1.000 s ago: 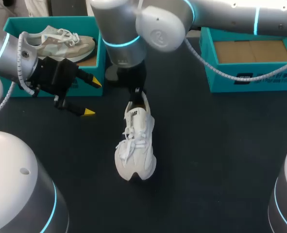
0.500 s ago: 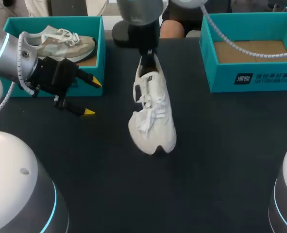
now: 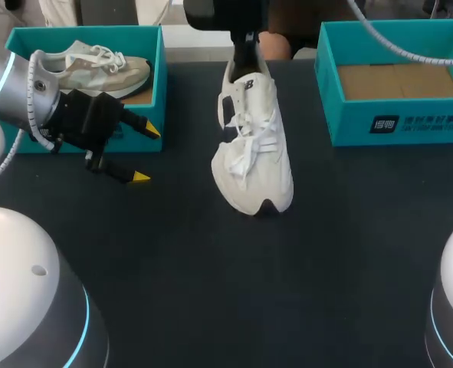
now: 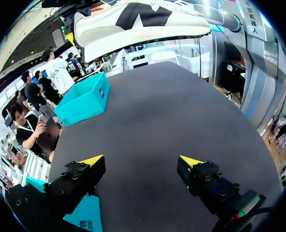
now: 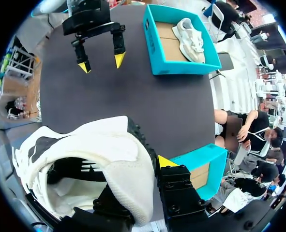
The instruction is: Take the shoe out of the shoebox, open the shoe tongue, remove and reinsert the insole, then place the shoe into the shoebox
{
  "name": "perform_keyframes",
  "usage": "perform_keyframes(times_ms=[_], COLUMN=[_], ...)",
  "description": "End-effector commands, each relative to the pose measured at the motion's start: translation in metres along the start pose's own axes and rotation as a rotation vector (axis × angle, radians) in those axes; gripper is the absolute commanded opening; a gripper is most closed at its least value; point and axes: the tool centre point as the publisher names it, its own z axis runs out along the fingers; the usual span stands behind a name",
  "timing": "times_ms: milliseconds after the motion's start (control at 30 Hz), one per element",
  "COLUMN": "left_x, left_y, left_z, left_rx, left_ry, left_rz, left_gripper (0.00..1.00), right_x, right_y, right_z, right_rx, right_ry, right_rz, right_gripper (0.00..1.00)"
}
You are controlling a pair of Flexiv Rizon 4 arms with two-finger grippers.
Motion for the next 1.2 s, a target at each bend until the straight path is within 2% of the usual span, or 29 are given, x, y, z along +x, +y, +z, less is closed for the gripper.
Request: perform_keyframes(times_ms=[33,367,600,767,967,1100,1200], left_x=[0.0,0.0,0.0,0.0,0.0,0.0,0.0], left_y=[0.0,0.0,0.0,0.0,0.0,0.0,0.0], left_z=[0.001,0.001,0.001,0.001,0.001,0.001,0.001], left_rx=[-0.002,-0.002,-0.002,-0.002,-0.002,-0.002,-0.002], left_ry=[0.002,0.002,0.002,0.002,0.002,0.002,0.002], left_rz=[0.0,0.0,0.0,0.0,0.0,0.0,0.0], left_gripper=[1.0,1.0,1.0,1.0,1.0,1.0,1.0], right_x=[-0.001,-0.001,-0.044,-0.081,-0.125,-0.153,-0.169], right_y=[0.002,0.002,-0.058,-0.108,-0.174,-0.22,-0.244], right_z=[-0.003,-0.003,0.014,0.026,0.047,0.056,0.063], right_rx=[0.006,0.006,-0.023,0.016,0.075,0.091,0.113], right_ry=[0.004,0.004,0.019,0.007,0.04,0.029,0.011], right_rz=[0.0,0.0,0.101,0.032,-0.056,-0.013,0.001], right_gripper=[0.0,0.0,0.0,0.0,0.0,0.0,0.0])
